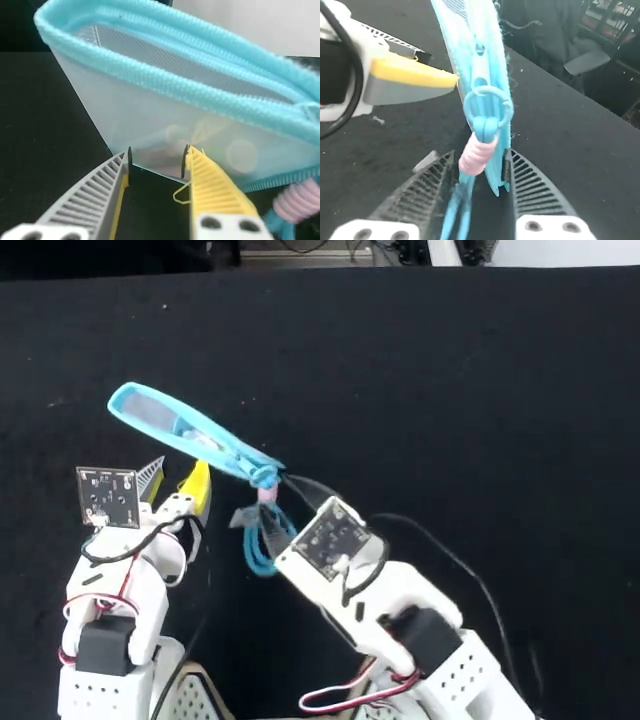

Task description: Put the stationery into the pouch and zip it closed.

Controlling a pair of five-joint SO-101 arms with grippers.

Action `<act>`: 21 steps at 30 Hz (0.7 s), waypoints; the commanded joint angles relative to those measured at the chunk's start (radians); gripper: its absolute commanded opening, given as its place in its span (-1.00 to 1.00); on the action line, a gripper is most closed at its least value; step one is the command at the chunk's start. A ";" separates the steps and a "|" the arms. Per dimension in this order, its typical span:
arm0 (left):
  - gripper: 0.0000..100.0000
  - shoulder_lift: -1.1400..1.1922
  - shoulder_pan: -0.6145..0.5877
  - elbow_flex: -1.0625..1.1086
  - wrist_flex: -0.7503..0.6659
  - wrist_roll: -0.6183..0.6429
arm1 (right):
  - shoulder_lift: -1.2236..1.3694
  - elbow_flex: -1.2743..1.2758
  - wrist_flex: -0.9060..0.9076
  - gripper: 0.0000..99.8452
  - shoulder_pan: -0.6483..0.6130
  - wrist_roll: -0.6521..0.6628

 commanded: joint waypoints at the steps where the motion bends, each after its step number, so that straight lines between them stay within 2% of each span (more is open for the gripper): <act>1: -0.63 -0.009 0.012 -0.013 0.002 0.003 | -0.018 0.024 -0.110 -0.70 -0.009 0.009; 9: -0.63 -0.009 0.015 -0.013 0.002 0.002 | -0.016 0.041 -0.198 -0.70 -0.006 0.008; 12: -0.63 -0.009 0.015 -0.013 0.002 0.002 | -0.008 0.039 -0.206 -0.71 -0.008 -0.046; 21: -0.63 -0.009 0.010 -0.013 0.002 0.003 | 0.208 0.013 -0.324 -0.71 -0.005 -0.066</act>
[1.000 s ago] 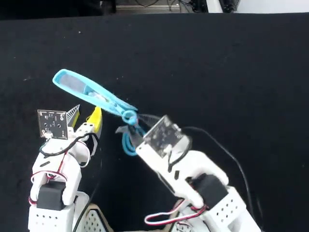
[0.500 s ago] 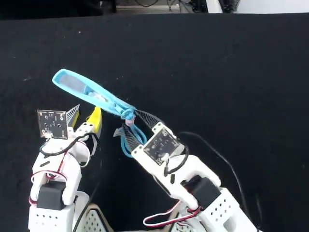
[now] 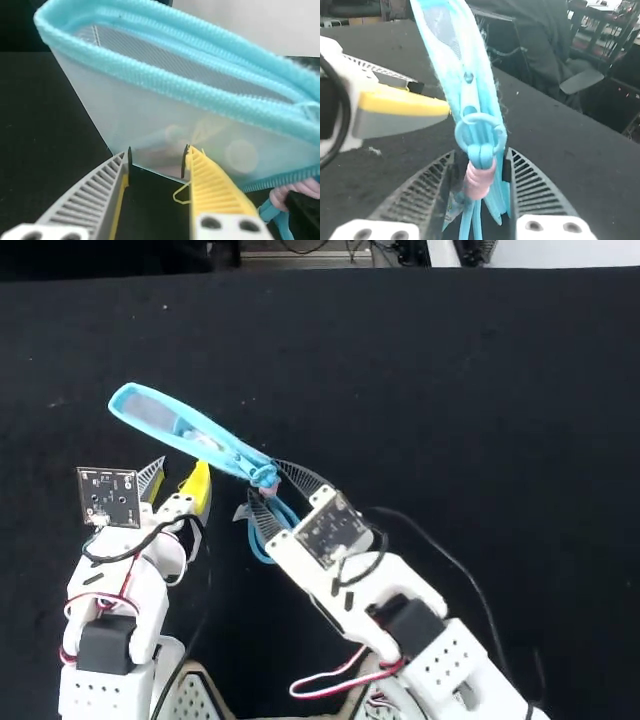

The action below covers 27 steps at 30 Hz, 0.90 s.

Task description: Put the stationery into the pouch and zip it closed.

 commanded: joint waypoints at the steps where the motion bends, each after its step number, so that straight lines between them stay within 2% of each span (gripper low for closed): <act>1: -0.63 -0.009 0.010 -0.013 0.002 0.003 | 0.105 -0.053 -0.055 -0.71 -0.002 -0.014; 4: -0.63 -0.009 0.010 -0.013 0.002 0.003 | 0.099 -0.087 -0.003 -0.76 -0.002 -0.011; 9: -0.63 -0.009 0.010 -0.013 0.002 0.003 | 0.005 -0.088 0.037 -0.98 -0.002 -0.008; 13: -0.63 -0.009 0.010 -0.013 0.003 0.003 | -0.076 -0.107 0.106 -0.98 -0.002 -0.006; 19: -0.63 -0.009 0.010 -0.012 0.003 0.003 | -0.127 -0.180 0.241 -0.98 -0.003 0.077; 27: -0.63 -0.009 0.013 -0.012 0.003 0.005 | -0.127 -0.191 0.264 -0.97 -0.037 0.069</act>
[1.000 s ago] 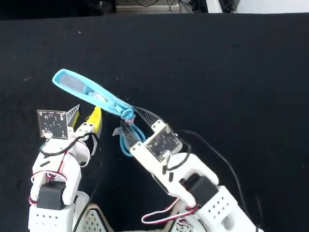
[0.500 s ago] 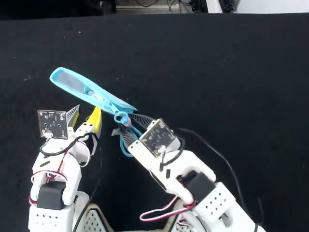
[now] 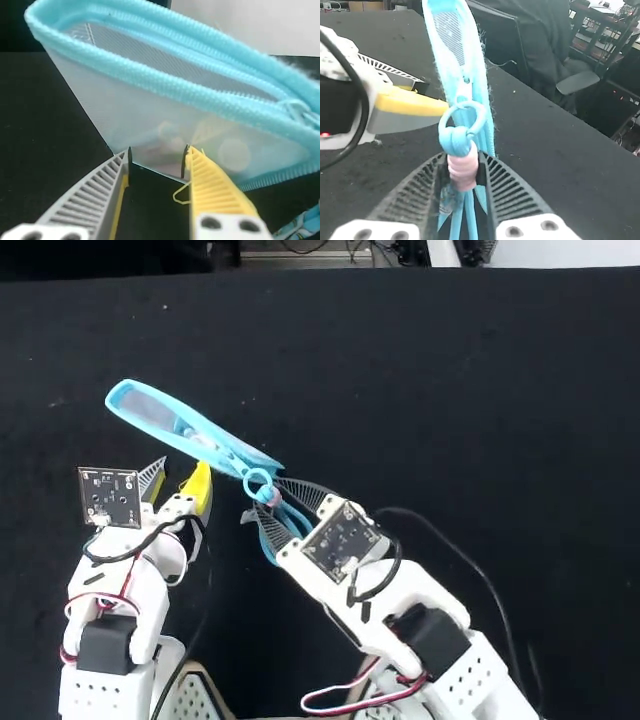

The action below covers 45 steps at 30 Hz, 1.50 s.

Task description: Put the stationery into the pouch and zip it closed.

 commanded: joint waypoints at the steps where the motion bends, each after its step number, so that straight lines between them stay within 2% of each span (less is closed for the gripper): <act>1: -0.63 -0.009 0.012 -0.012 0.003 0.005 | -0.018 -0.059 -0.005 -0.97 -0.043 0.005; 9: -0.63 -0.009 0.010 -0.012 0.003 0.005 | 0.139 -0.087 -0.095 -0.96 -0.041 0.002; 13: -0.63 -0.009 0.008 -0.013 0.025 0.005 | 0.219 -0.153 -0.086 -0.81 -0.038 -0.100; 15: -0.63 -0.009 0.015 -0.015 0.035 0.005 | 0.219 -0.182 -0.060 -0.80 -0.038 -0.118; 20: -0.63 -0.009 0.015 -0.016 0.037 0.005 | 0.214 -0.188 -0.051 -0.87 -0.041 -0.106; 29: -0.63 -0.009 0.013 -0.016 0.037 0.005 | 0.214 -0.156 -0.052 -0.87 -0.041 -0.107; 32: -0.63 -0.009 0.012 -0.018 0.037 0.005 | 0.206 -0.173 -0.048 -0.99 -0.034 -0.089; 35: -0.63 -0.009 0.010 -0.022 0.037 0.005 | 0.216 -0.262 0.015 -0.98 -0.005 -0.038; 39: -0.63 -0.011 0.015 -0.030 0.029 0.002 | 0.246 -0.414 0.141 -0.98 -0.005 -0.032; 45: -0.62 -0.011 0.005 -0.114 0.068 -0.002 | 0.452 -0.616 0.219 -0.98 -0.005 -0.028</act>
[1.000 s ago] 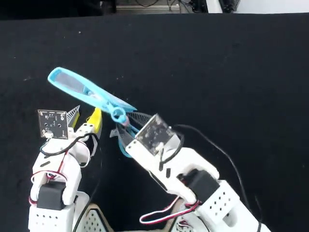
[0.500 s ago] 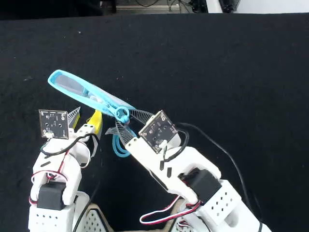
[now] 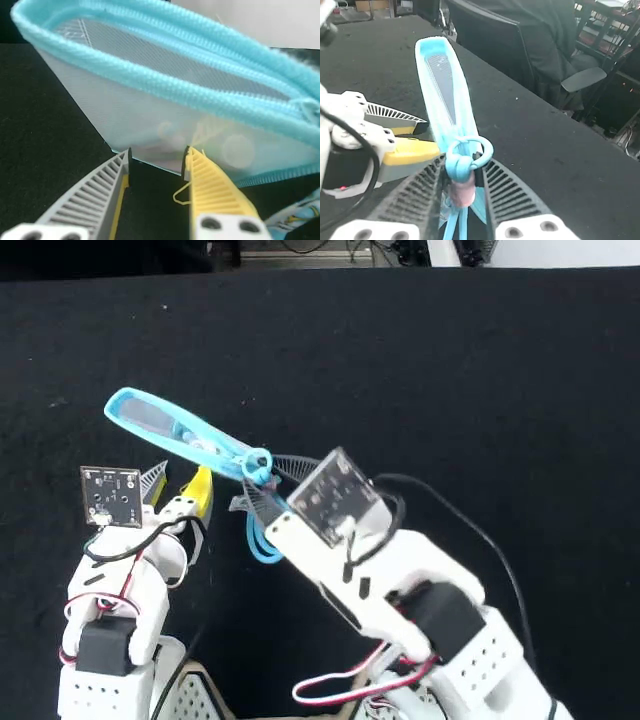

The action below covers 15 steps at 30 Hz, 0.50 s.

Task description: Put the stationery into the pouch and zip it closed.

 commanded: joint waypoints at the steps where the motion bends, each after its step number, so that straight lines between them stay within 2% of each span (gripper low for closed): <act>1: -0.62 -0.011 0.007 -0.114 0.052 -0.002 | 0.173 -0.205 0.046 -0.98 0.011 0.028; 10: -0.62 -0.011 0.013 -0.249 0.259 -0.003 | 0.493 -0.611 0.313 -0.98 0.011 0.207; 15: -0.62 -0.011 0.015 -0.278 0.298 -0.003 | 0.654 -0.839 0.508 -0.98 0.011 0.304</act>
